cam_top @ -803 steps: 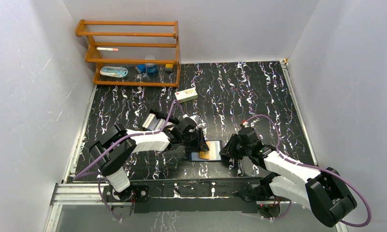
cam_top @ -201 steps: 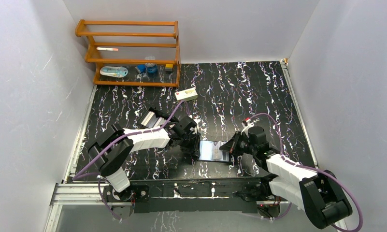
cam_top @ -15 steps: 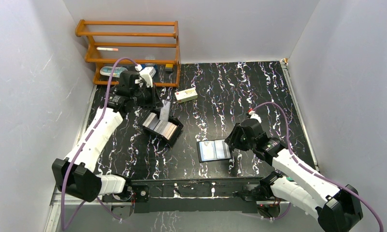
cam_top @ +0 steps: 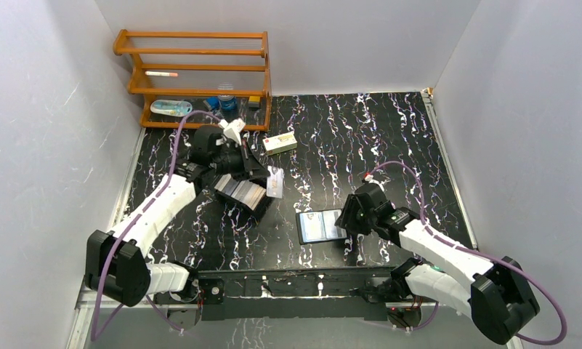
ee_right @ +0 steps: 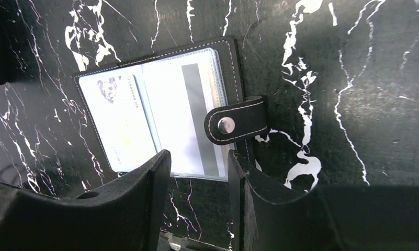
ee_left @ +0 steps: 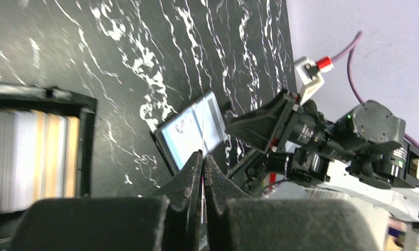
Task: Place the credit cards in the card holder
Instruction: Insert the credit card into the card holder.
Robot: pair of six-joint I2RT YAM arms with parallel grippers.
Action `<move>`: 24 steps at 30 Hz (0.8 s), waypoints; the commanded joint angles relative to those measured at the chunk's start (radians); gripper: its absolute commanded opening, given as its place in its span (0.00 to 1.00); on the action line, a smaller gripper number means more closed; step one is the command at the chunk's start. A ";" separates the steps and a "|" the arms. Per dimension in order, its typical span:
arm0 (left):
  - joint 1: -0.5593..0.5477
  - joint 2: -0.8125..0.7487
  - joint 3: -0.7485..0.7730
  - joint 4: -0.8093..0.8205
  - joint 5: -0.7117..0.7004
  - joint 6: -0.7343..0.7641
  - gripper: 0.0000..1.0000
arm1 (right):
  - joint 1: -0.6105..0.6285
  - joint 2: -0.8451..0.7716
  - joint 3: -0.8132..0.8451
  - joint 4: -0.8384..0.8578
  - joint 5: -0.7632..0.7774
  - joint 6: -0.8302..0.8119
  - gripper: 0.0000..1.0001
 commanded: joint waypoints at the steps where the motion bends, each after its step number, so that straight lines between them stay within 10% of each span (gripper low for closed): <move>1: -0.078 -0.027 -0.078 0.153 0.031 -0.133 0.00 | 0.002 0.042 -0.014 0.075 -0.073 -0.011 0.52; 14: -0.274 0.086 -0.237 0.406 -0.088 -0.303 0.00 | 0.018 0.037 -0.097 0.250 -0.261 0.086 0.45; 24: -0.310 0.209 -0.246 0.499 -0.127 -0.287 0.00 | 0.015 -0.036 0.024 0.027 -0.029 0.022 0.47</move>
